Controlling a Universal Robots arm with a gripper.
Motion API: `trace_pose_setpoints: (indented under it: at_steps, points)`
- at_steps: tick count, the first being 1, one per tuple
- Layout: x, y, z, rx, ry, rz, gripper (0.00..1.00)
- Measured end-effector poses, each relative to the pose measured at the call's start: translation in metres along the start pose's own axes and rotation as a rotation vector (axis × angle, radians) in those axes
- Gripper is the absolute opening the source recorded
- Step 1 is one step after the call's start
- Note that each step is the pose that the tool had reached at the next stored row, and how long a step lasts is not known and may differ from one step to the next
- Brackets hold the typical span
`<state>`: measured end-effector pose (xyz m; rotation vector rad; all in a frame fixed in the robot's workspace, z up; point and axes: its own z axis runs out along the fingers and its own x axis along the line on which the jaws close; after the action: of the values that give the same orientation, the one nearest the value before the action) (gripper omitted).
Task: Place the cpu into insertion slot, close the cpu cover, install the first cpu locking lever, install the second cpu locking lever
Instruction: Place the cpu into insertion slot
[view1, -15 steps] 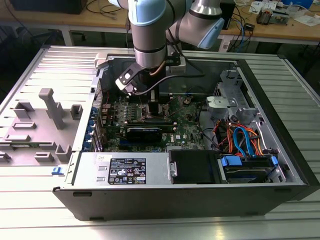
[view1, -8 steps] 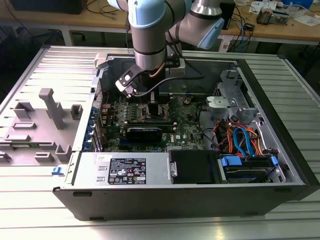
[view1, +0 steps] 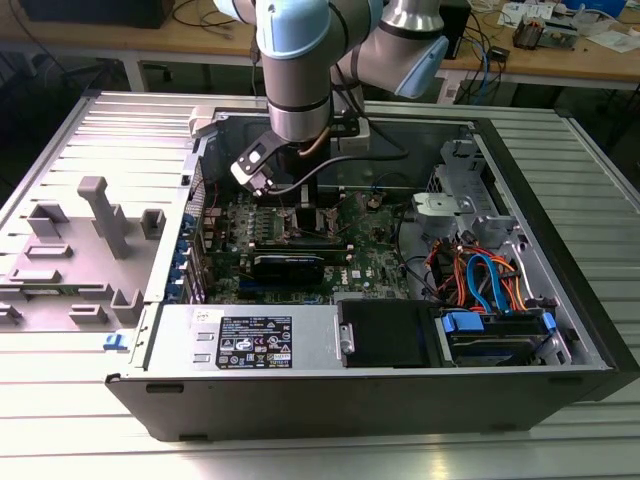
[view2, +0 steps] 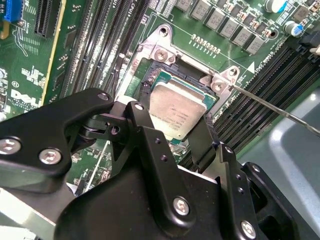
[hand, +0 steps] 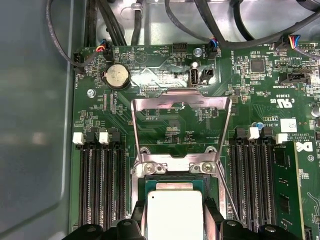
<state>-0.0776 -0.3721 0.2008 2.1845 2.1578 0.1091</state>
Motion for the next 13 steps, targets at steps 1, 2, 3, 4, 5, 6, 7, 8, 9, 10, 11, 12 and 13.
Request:
trace_pose_setpoints:
  at_steps: [1, 2, 3, 4, 5, 6, 7, 8, 9, 10, 11, 12, 13]
  points:
    - [0.0, -0.0001, 0.0002, 0.0, -0.0019, 0.0, 0.54]
    - [0.0, -0.0001, 0.0003, 0.0, -0.0034, 0.0, 0.54]
    - [0.0, -0.0001, 0.0005, 0.0, -0.0049, 0.0, 0.54]
    - [0.0, -0.0001, 0.0006, 0.0, -0.006, -0.001, 0.54]
    - [0.0, -0.0001, 0.0007, 0.0001, -0.0065, -0.001, 0.54]
    - [0.0, -0.0001, 0.0008, 0.0, -0.0066, -0.001, 0.54]
    - [0.0001, -0.0001, 0.0009, -0.0001, -0.0065, 0.0, 0.54]
    - [0.0001, -0.0001, 0.0009, -0.0001, -0.0066, 0.0, 0.54]
    - [0.0002, -0.0001, 0.001, -0.0001, -0.0065, 0.001, 0.54]
    - [0.0002, -0.0001, 0.001, -0.0001, -0.0067, 0.001, 0.54]
    - [0.0003, -0.0001, 0.0011, -0.0001, -0.007, 0.002, 0.54]
    - [0.0003, -0.0001, 0.0013, -0.0001, -0.0099, 0.002, 0.54]
    - [0.0004, -0.0001, 0.0013, -0.0002, -0.0117, 0.002, 0.54]
